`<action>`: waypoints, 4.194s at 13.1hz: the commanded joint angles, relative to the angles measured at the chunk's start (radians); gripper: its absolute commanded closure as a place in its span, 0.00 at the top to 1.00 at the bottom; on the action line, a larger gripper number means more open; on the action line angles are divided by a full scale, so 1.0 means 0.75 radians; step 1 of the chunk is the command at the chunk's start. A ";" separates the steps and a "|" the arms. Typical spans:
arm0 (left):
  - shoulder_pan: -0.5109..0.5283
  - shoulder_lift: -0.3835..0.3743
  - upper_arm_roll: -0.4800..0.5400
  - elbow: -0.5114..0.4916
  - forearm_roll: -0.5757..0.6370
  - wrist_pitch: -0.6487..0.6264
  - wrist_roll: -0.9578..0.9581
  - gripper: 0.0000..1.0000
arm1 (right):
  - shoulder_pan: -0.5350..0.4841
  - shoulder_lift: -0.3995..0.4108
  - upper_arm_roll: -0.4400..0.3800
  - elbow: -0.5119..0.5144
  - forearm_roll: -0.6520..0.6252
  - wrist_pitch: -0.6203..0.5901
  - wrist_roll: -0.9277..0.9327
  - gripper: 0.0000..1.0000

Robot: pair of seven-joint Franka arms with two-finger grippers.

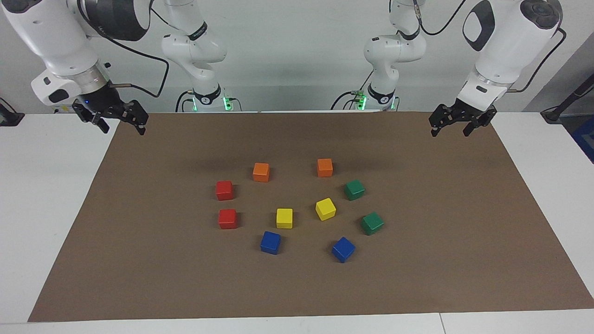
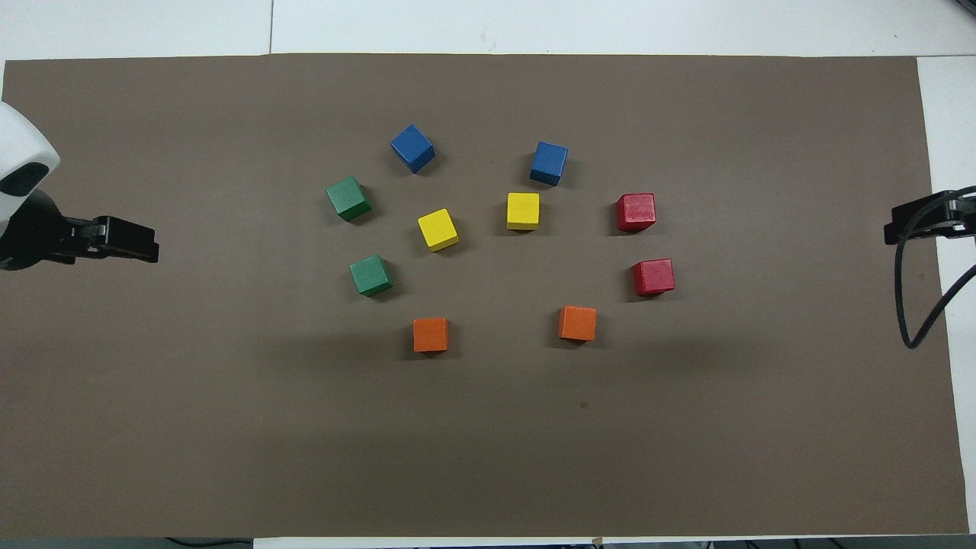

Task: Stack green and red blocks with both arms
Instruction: 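Move both grippers in toward the green and red blocks, then grasp the green block with the left gripper while the right gripper grips red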

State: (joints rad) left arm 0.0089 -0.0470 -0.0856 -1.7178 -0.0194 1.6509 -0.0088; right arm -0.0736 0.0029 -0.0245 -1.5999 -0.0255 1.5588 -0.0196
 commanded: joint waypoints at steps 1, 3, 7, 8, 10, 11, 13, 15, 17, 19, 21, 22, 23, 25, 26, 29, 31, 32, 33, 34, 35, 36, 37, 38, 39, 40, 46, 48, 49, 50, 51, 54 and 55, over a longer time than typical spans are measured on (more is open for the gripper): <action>0.011 -0.029 -0.011 -0.023 0.024 0.006 0.012 1.00 | -0.012 -0.014 0.012 -0.020 0.007 0.016 0.052 1.00; 0.017 -0.031 -0.011 -0.031 0.024 0.008 0.014 1.00 | -0.006 -0.014 0.014 -0.020 0.007 0.016 0.055 1.00; 0.017 -0.031 -0.011 -0.033 0.024 0.014 0.010 1.00 | -0.002 -0.026 0.014 -0.035 0.010 0.012 0.059 1.00; 0.009 -0.031 -0.011 -0.031 0.024 0.014 0.006 1.00 | 0.000 -0.030 0.016 -0.047 0.010 0.014 0.057 1.00; 0.002 -0.031 -0.011 -0.025 0.024 0.022 0.003 1.00 | 0.014 -0.030 0.022 -0.049 0.012 0.040 0.059 1.00; 0.004 -0.033 -0.011 -0.023 0.024 0.018 0.006 1.00 | 0.043 -0.030 0.022 -0.063 0.012 0.061 0.059 1.00; 0.000 -0.056 -0.013 -0.074 0.022 0.038 -0.017 1.00 | 0.053 -0.028 0.022 -0.108 0.014 0.110 0.085 1.00; -0.050 -0.064 -0.015 -0.109 0.022 0.071 -0.139 1.00 | 0.110 -0.028 0.022 -0.192 0.014 0.200 0.140 1.00; -0.110 -0.038 -0.015 -0.115 0.022 0.087 -0.197 1.00 | 0.165 -0.012 0.022 -0.245 0.014 0.286 0.210 1.00; -0.181 0.003 -0.015 -0.152 0.022 0.157 -0.284 1.00 | 0.202 -0.002 0.022 -0.315 0.014 0.406 0.231 1.00; -0.271 0.099 -0.015 -0.166 0.022 0.253 -0.427 1.00 | 0.233 0.027 0.022 -0.342 0.016 0.466 0.267 1.00; -0.302 0.138 -0.013 -0.166 0.024 0.281 -0.499 1.00 | 0.245 0.053 0.022 -0.342 0.014 0.482 0.274 1.00; -0.329 0.183 -0.013 -0.164 0.024 0.310 -0.562 1.00 | 0.258 0.076 0.022 -0.344 0.014 0.515 0.280 1.00; -0.366 0.224 -0.015 -0.213 0.024 0.435 -0.661 1.00 | 0.264 0.123 0.022 -0.346 0.016 0.562 0.284 1.00; -0.412 0.265 -0.011 -0.219 0.024 0.463 -0.718 1.00 | 0.264 0.143 0.025 -0.346 0.016 0.584 0.284 1.00; -0.429 0.302 -0.013 -0.274 0.024 0.580 -0.869 1.00 | 0.315 0.198 0.023 -0.346 0.034 0.642 0.341 1.00; -0.445 0.322 -0.013 -0.295 0.024 0.623 -0.890 1.00 | 0.335 0.225 0.025 -0.348 0.040 0.676 0.353 1.00; -0.448 0.351 -0.013 -0.301 0.024 0.648 -0.933 1.00 | 0.335 0.235 0.023 -0.360 0.040 0.693 0.353 1.00; -0.468 0.377 -0.013 -0.301 0.024 0.670 -1.006 1.00 | 0.342 0.244 0.025 -0.382 0.040 0.731 0.353 1.00; -0.482 0.408 -0.013 -0.301 0.024 0.699 -1.086 1.00 | 0.354 0.248 0.023 -0.405 0.042 0.768 0.355 1.00; -0.499 0.429 -0.013 -0.303 0.024 0.727 -1.139 1.00 | 0.360 0.258 0.022 -0.423 0.040 0.797 0.364 1.00; -0.509 0.443 -0.013 -0.307 0.024 0.748 -1.154 1.00 | 0.362 0.264 0.025 -0.431 0.040 0.811 0.372 1.00; -0.509 0.445 -0.013 -0.313 0.024 0.768 -1.152 1.00 | 0.384 0.276 0.023 -0.436 0.042 0.822 0.372 1.00; -0.507 0.445 -0.011 -0.331 0.028 0.789 -1.140 1.00 | 0.391 0.276 0.025 -0.446 0.040 0.834 0.374 1.00; -0.505 0.443 -0.013 -0.346 0.064 0.809 -1.136 1.00 | 0.397 0.278 0.023 -0.456 0.040 0.848 0.380 1.00; -0.505 0.443 -0.011 -0.354 0.081 0.818 -1.132 1.00 | 0.407 0.282 0.025 -0.472 0.042 0.852 0.382 1.00; -0.484 0.445 -0.011 -0.415 0.081 0.901 -0.986 1.00 | 0.409 0.250 0.025 -0.607 0.042 0.936 0.384 1.00; -0.484 0.443 -0.011 -0.426 0.081 0.903 -0.986 1.00 | 0.411 0.248 0.025 -0.626 0.040 0.965 0.382 1.00; -0.484 0.441 -0.011 -0.430 0.081 0.904 -0.990 1.00 | 0.411 0.250 0.025 -0.636 0.042 0.973 0.386 1.00; -0.484 0.443 -0.013 -0.432 0.081 0.908 -1.011 1.00 | 0.431 0.256 0.027 -0.642 0.042 0.979 0.394 1.00; -0.486 0.443 -0.013 -0.432 0.083 0.910 -1.039 1.00 | 0.438 0.262 0.027 -0.652 0.042 1.016 0.406 1.00; -0.486 0.443 -0.013 -0.432 0.083 0.895 -1.050 0.41 | 0.442 0.258 0.027 -0.673 0.042 1.047 0.411 1.00; -0.488 0.443 -0.013 -0.432 0.081 0.889 -1.052 0.06 | 0.442 0.254 0.025 -0.681 0.042 1.047 0.409 1.00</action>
State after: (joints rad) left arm -0.3579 0.3003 -0.0955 -2.0154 0.0250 2.3050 -0.7756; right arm 0.2600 0.2177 -0.0099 -2.0746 -0.0103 2.3201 0.2677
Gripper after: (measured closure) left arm 0.256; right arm 0.000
